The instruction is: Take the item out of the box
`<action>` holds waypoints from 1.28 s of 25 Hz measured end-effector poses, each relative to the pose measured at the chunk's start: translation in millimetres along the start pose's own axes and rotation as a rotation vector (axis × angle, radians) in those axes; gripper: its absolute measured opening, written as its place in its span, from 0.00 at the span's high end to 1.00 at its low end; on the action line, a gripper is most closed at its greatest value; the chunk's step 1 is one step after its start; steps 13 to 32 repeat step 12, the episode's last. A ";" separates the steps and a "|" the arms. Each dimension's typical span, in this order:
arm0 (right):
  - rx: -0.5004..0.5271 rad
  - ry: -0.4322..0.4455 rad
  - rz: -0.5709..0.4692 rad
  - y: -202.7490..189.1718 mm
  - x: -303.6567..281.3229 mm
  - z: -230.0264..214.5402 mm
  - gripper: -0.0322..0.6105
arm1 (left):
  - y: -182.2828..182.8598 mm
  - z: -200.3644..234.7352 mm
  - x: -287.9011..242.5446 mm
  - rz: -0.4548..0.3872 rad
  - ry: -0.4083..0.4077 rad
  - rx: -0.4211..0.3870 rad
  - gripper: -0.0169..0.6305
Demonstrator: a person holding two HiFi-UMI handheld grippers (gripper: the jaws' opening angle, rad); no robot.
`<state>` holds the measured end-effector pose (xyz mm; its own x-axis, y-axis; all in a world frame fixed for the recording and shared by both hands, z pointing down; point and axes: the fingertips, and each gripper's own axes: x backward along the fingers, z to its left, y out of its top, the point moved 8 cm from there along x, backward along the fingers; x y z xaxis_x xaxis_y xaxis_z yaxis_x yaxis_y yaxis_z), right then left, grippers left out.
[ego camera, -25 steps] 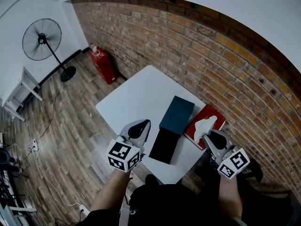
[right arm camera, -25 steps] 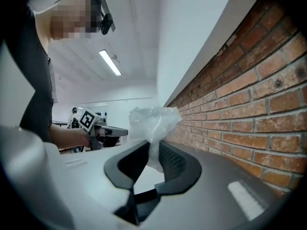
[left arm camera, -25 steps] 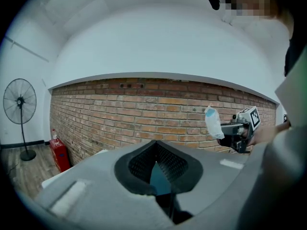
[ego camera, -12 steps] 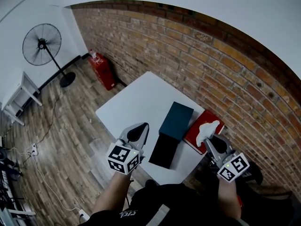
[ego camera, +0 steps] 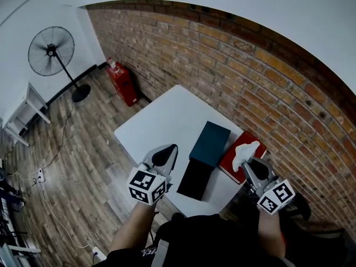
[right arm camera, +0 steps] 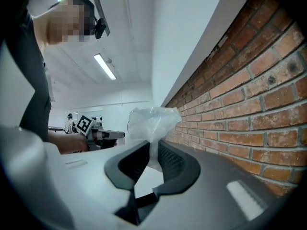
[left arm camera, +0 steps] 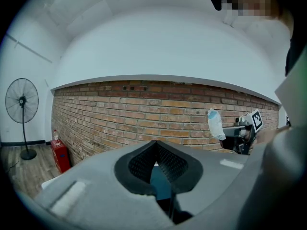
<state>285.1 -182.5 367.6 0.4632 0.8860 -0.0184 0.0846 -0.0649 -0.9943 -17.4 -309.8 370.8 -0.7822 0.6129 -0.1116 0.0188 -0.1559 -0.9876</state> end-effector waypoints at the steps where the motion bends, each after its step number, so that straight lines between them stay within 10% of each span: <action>1: 0.001 -0.003 -0.001 0.5 -0.1 -0.2 0.86 | 0.2 0.4 0.3 0.000 -0.001 0.000 0.97; 32: 0.000 -0.019 -0.009 2.0 0.6 -5.3 0.86 | 0.9 0.1 -4.0 -0.004 -0.009 -0.006 0.97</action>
